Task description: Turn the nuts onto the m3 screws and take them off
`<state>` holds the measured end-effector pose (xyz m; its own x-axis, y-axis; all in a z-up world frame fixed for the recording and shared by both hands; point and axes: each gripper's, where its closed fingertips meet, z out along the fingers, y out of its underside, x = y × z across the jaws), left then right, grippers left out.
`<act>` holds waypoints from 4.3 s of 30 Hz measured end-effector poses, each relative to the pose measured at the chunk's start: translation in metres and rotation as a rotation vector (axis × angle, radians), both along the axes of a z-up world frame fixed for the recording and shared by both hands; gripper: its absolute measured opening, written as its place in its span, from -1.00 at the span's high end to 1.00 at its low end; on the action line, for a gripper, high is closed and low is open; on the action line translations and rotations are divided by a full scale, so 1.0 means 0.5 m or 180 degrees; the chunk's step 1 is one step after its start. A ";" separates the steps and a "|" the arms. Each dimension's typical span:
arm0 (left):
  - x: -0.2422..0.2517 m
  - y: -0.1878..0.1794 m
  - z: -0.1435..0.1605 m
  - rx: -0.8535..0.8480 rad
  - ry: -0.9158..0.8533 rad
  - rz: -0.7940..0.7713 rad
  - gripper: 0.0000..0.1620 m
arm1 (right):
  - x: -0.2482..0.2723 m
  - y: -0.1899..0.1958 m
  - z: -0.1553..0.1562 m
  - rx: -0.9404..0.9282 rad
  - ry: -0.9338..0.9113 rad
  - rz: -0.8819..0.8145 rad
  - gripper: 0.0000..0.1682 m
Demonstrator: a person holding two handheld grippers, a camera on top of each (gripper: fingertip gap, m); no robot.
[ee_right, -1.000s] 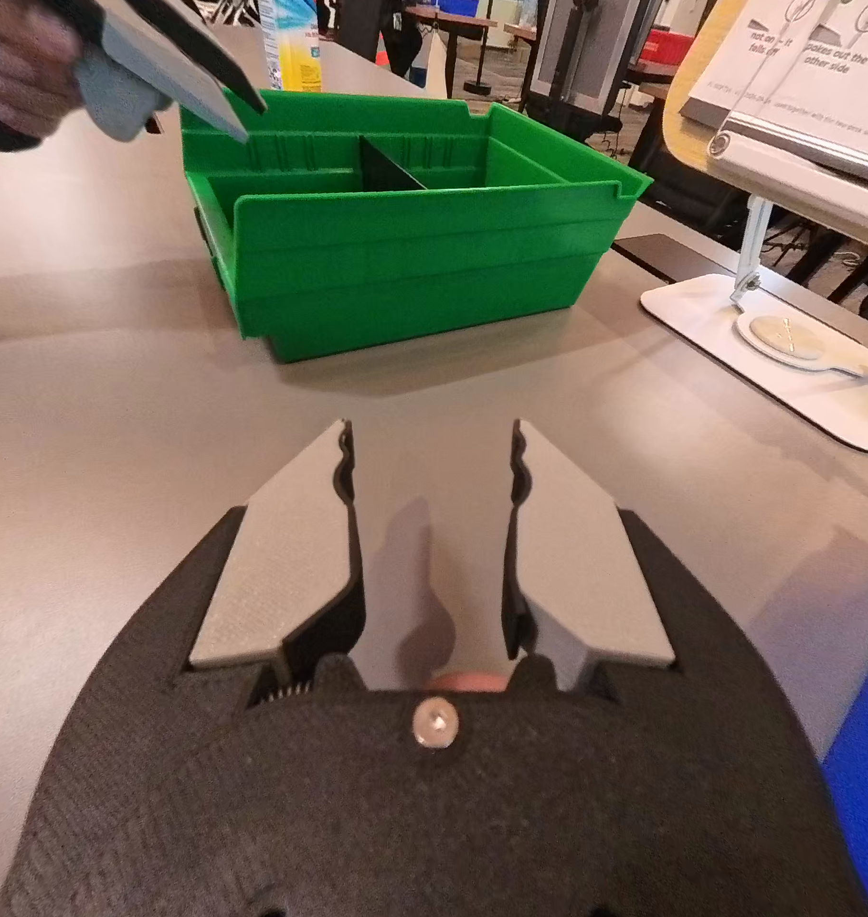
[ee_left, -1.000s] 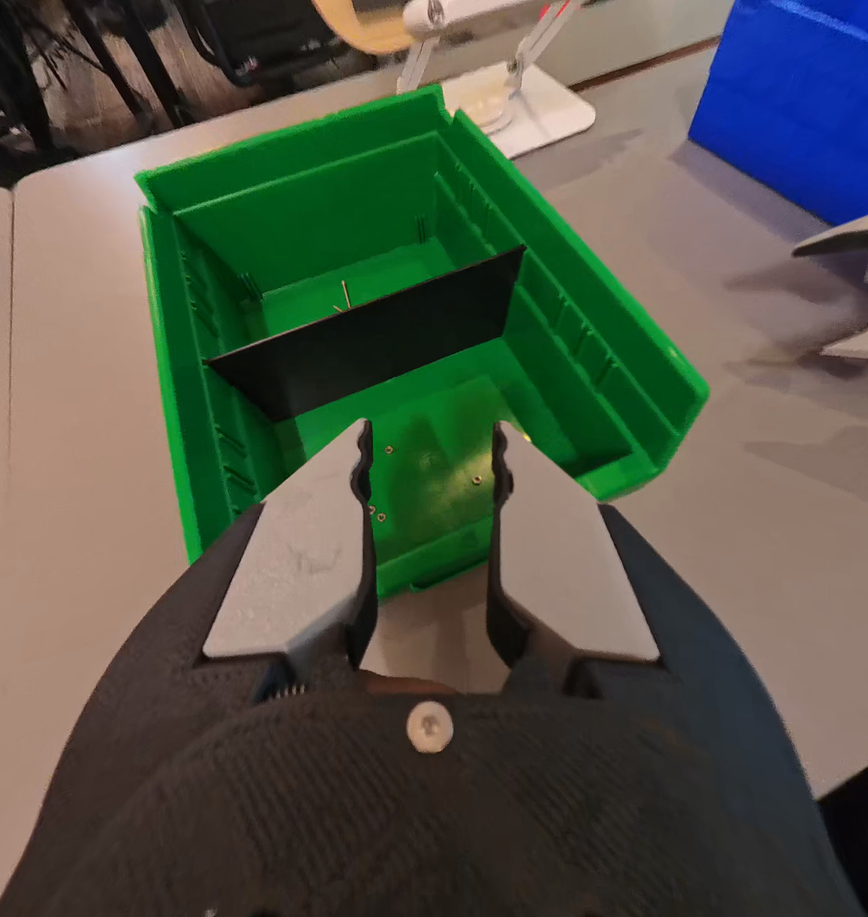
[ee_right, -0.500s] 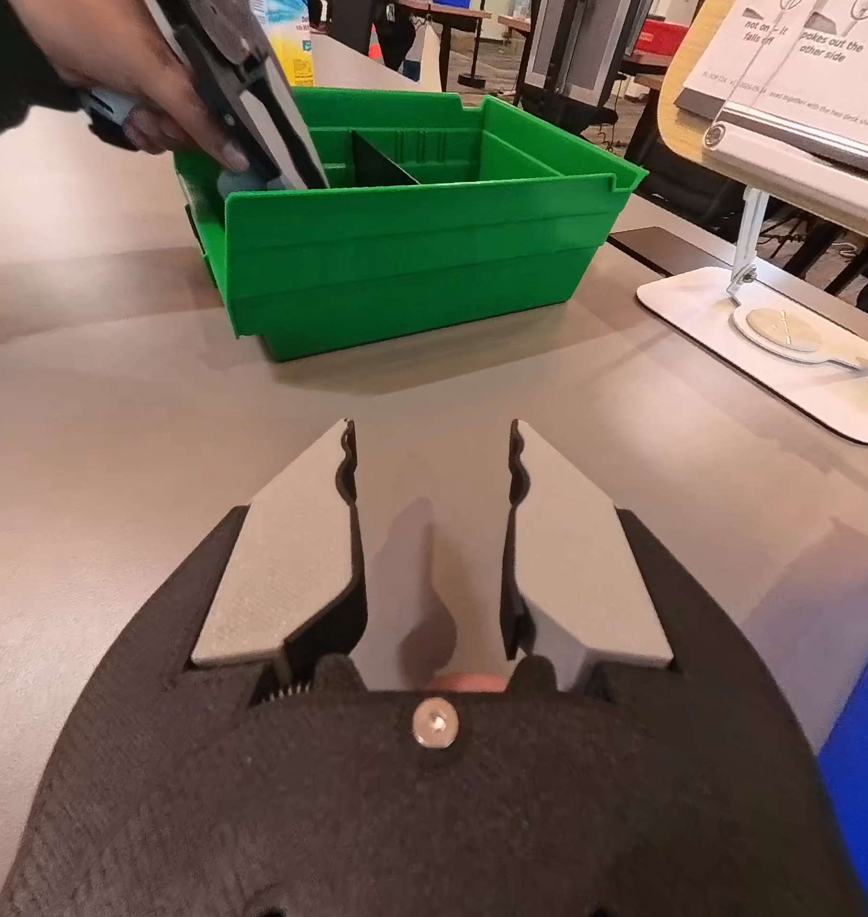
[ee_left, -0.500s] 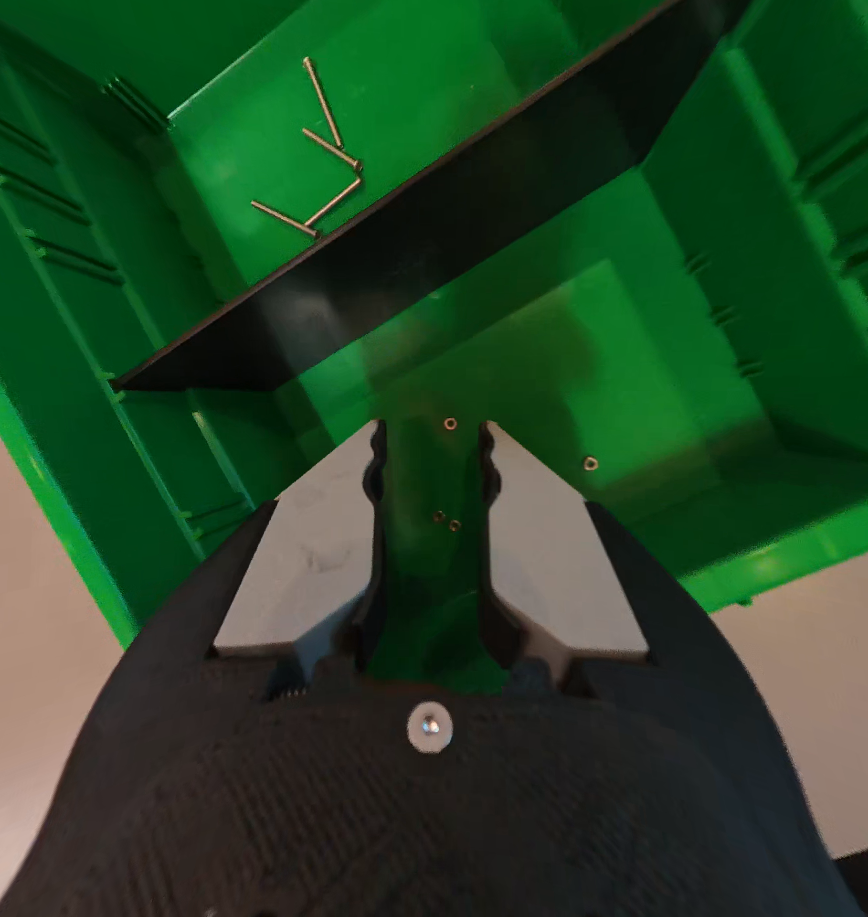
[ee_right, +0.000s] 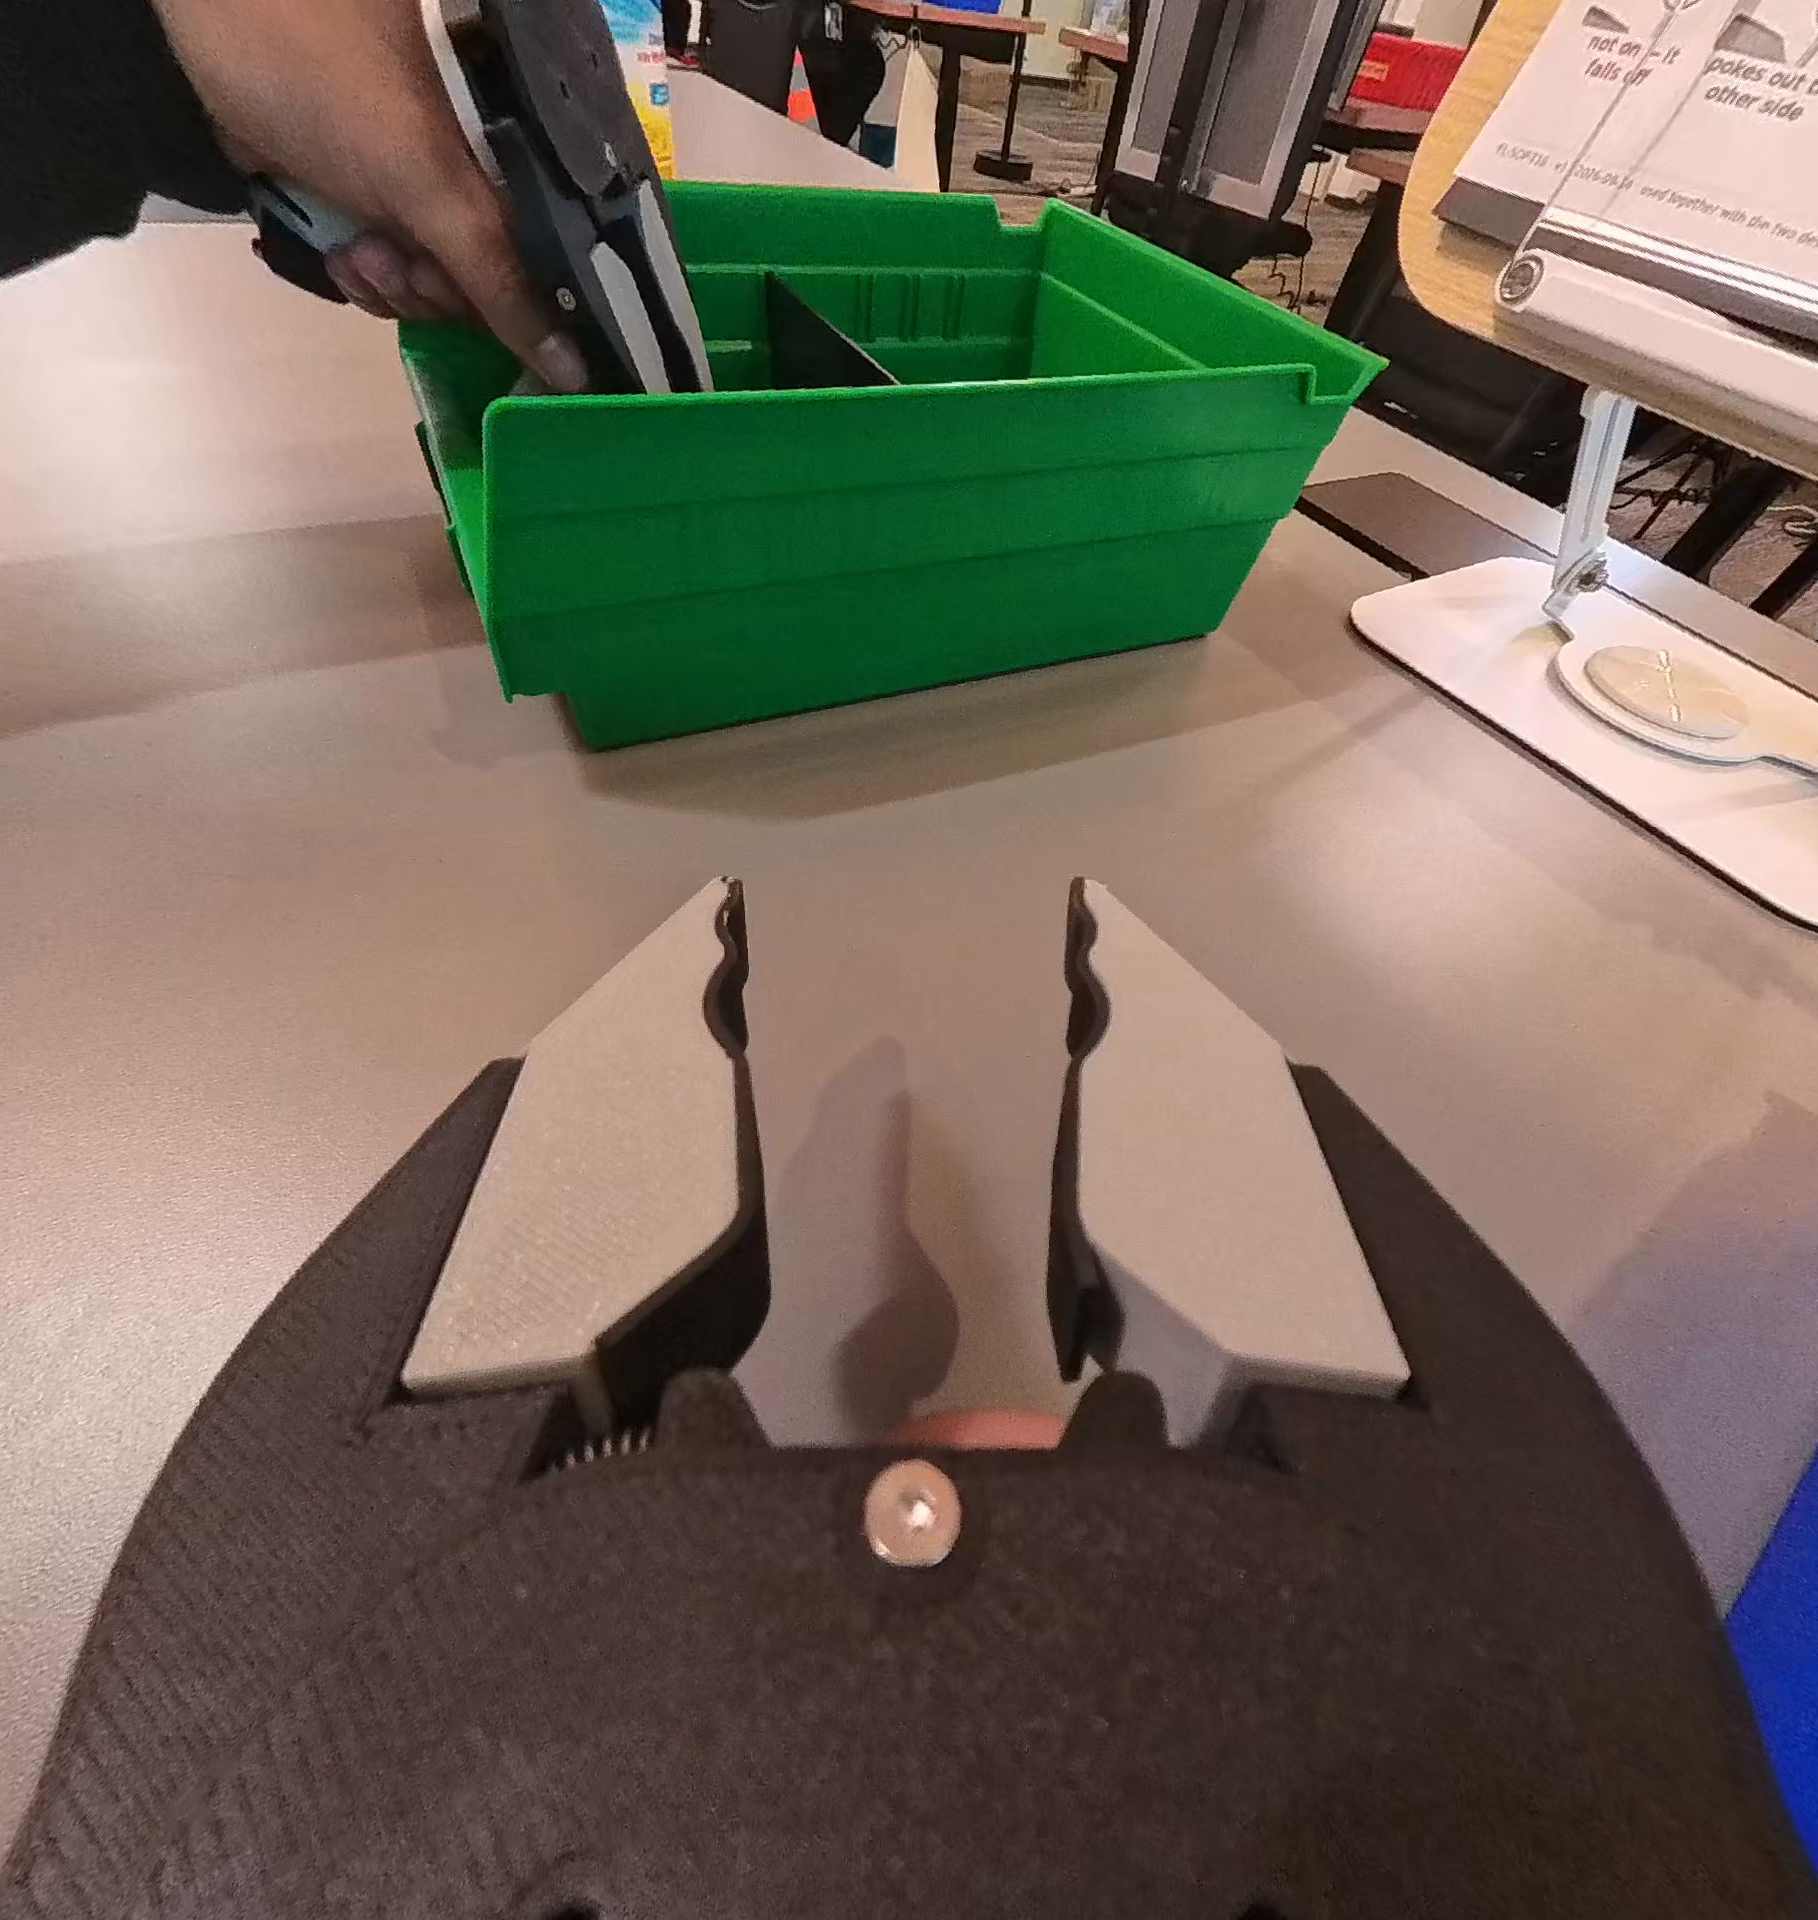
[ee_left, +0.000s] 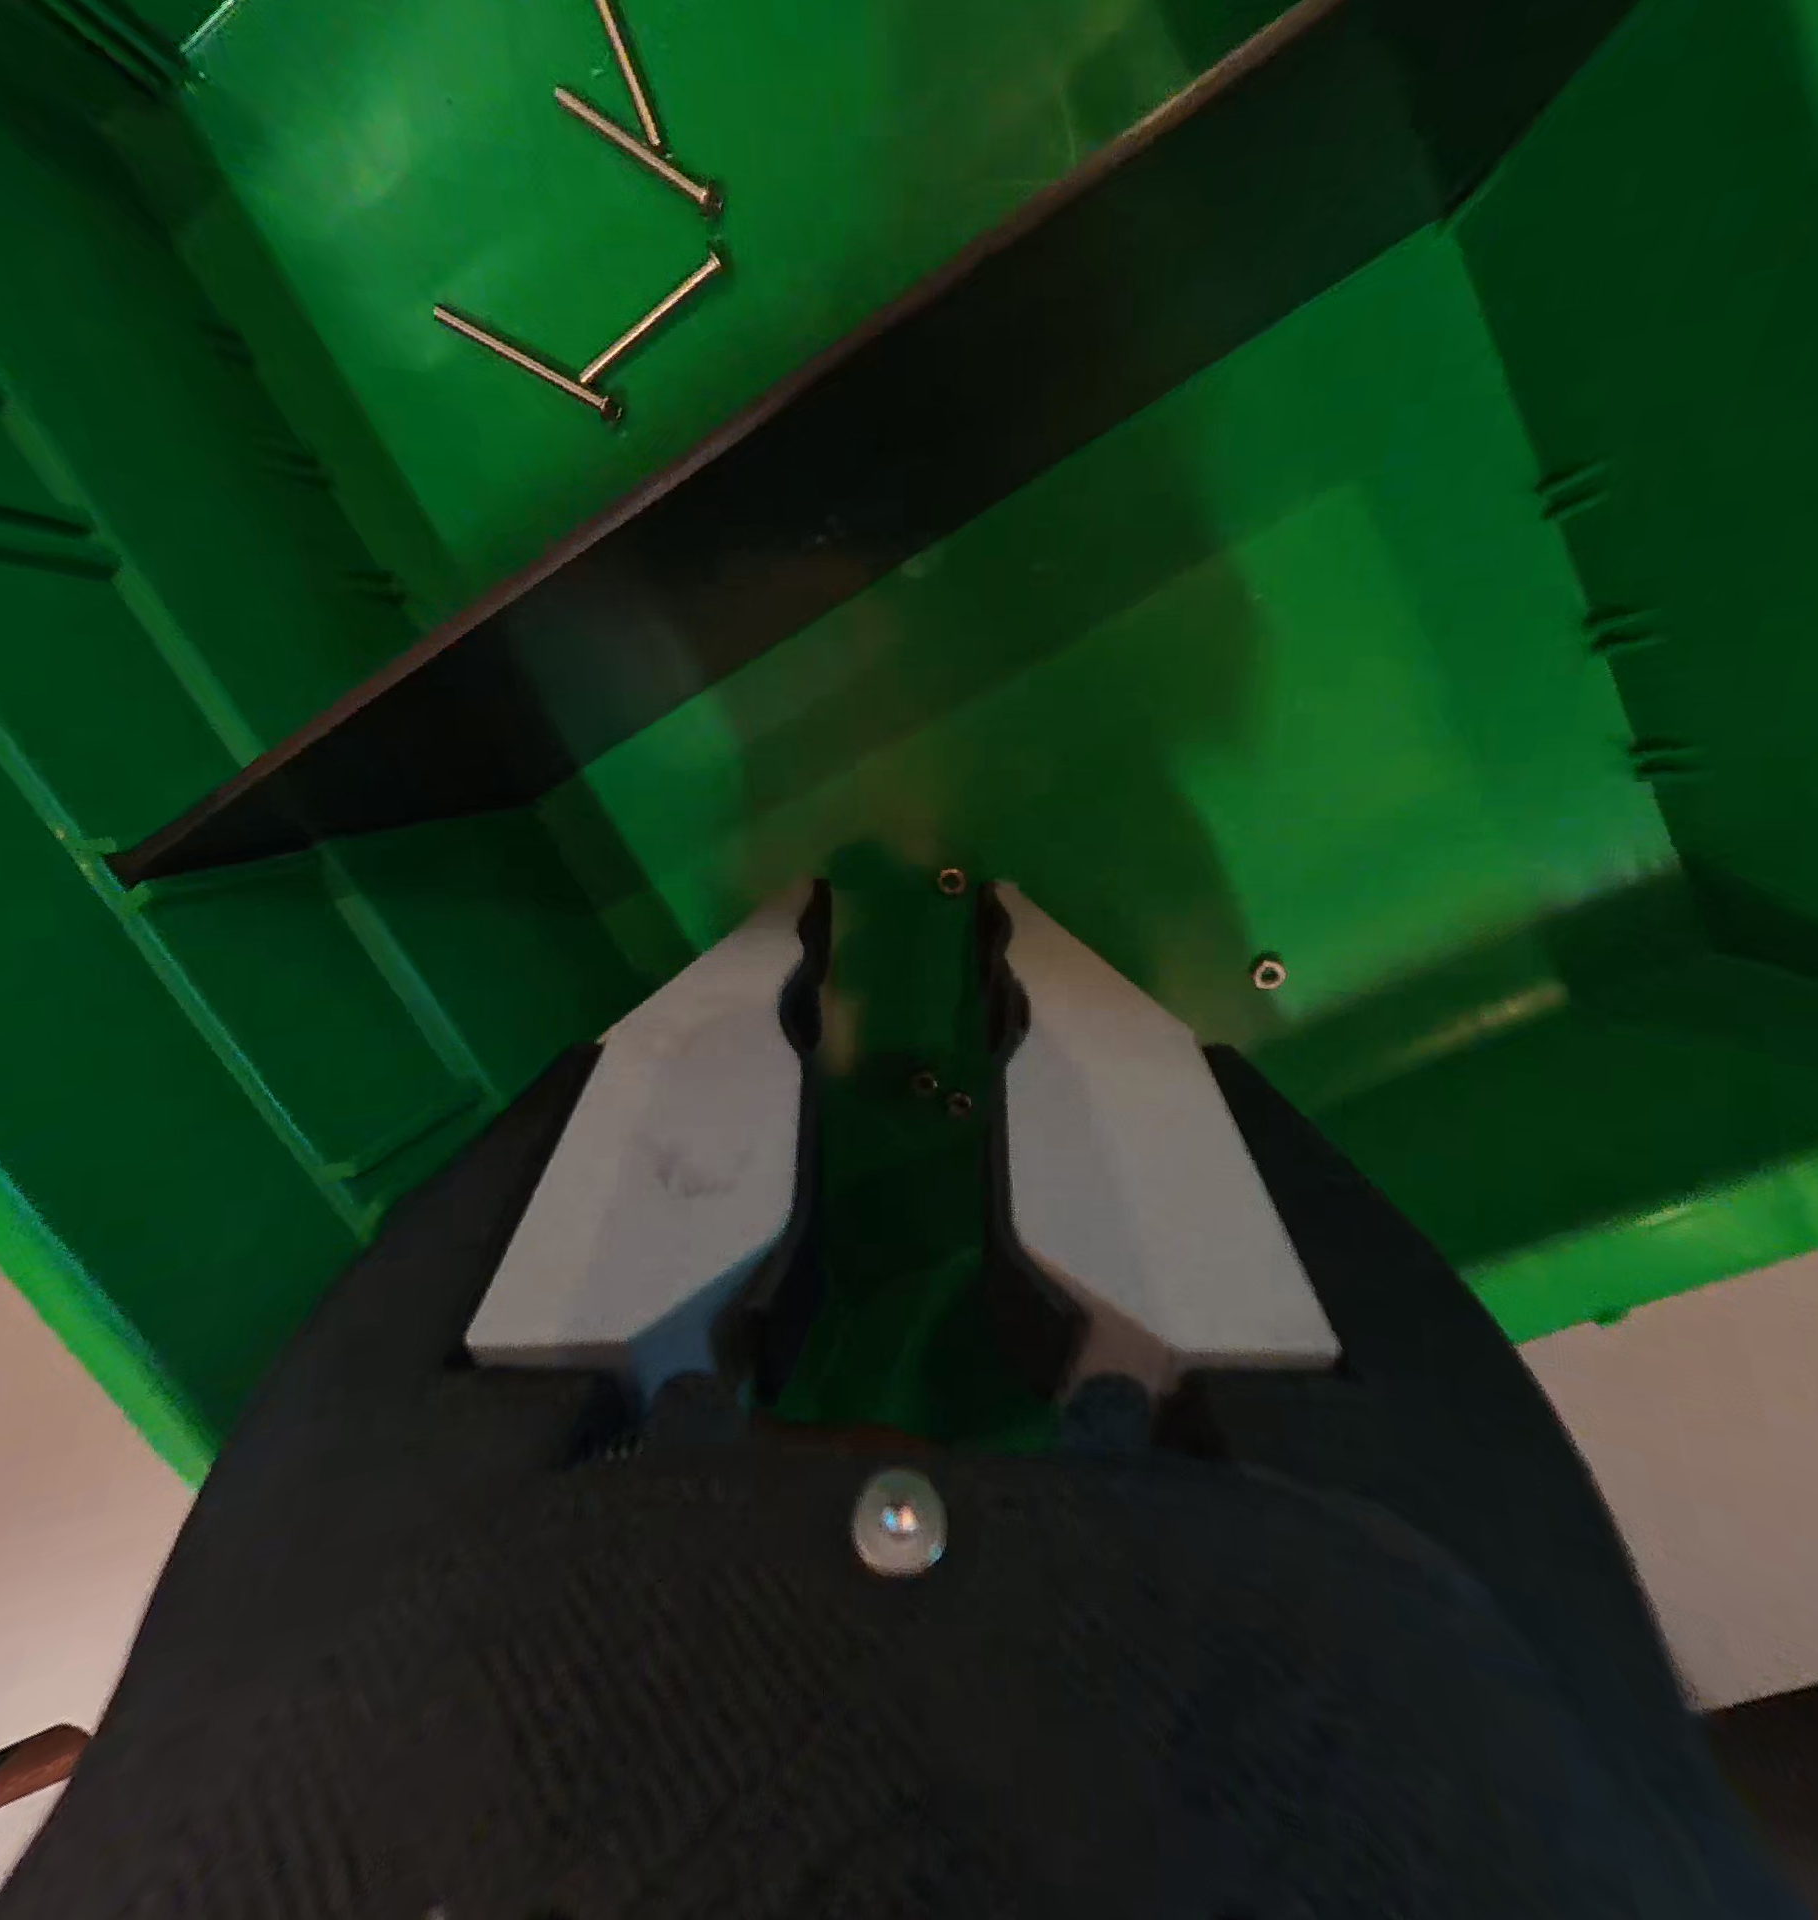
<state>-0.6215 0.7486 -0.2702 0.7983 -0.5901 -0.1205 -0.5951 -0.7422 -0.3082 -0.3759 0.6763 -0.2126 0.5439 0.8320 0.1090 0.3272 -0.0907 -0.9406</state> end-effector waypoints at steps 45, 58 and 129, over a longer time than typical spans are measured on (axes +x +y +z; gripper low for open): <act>0.070 0.001 0.007 -0.0230 0.0017 -0.0122 0.77 | -0.003 -0.008 0.005 0.0074 -0.0032 0.0036 0.30; 0.049 -0.001 -0.010 -0.0329 0.0098 -0.0071 0.77 | -0.006 -0.010 0.006 0.0082 -0.0037 0.0055 0.30; 0.049 0.000 -0.004 -0.0260 0.0162 -0.0228 0.98 | -0.005 -0.013 0.010 0.0082 -0.0009 0.0060 0.30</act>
